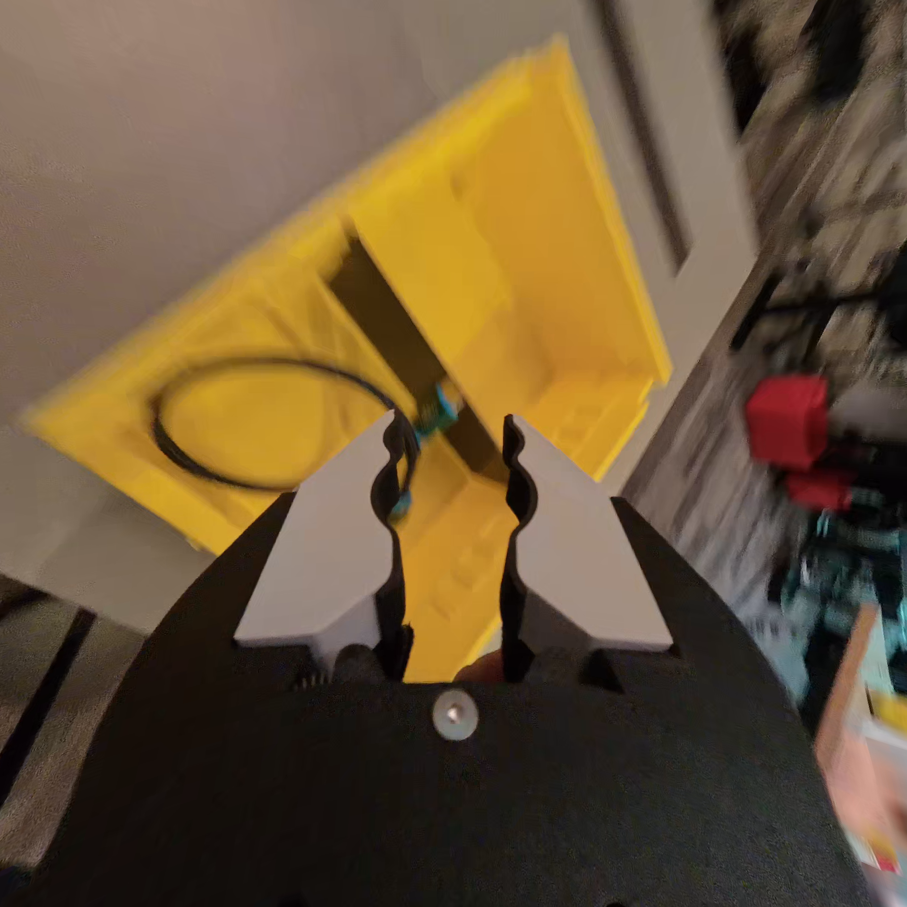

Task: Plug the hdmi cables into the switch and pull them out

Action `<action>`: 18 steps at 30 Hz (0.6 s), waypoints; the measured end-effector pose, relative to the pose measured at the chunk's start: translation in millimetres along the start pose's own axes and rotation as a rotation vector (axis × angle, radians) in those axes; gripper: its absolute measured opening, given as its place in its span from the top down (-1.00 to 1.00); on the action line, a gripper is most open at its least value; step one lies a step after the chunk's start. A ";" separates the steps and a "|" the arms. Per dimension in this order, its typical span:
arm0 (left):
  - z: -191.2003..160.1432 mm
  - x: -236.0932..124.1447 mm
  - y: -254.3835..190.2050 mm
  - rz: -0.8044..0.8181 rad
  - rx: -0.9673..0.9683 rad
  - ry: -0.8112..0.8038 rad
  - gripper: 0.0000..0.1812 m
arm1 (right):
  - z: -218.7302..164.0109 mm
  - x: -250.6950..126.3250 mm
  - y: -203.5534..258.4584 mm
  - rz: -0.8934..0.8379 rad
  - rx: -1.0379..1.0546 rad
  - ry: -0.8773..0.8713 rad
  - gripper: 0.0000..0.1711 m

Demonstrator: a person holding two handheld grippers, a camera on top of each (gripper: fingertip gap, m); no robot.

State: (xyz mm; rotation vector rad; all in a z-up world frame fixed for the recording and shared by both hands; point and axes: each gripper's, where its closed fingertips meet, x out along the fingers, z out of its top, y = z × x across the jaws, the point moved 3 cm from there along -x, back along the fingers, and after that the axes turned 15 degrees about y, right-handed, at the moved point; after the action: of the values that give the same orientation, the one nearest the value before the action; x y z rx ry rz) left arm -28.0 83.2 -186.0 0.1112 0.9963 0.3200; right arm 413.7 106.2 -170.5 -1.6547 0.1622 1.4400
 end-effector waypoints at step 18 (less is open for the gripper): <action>35.0 12.1 -18.1 0.301 0.261 0.070 0.17 | 235.3 -122.3 253.1 0.952 -0.241 -0.881 0.38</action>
State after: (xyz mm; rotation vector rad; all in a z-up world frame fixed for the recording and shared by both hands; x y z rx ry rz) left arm 11.4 71.7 -181.1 0.4926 1.0888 0.4693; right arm 49.4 66.7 -180.4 -0.9513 0.2960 2.8685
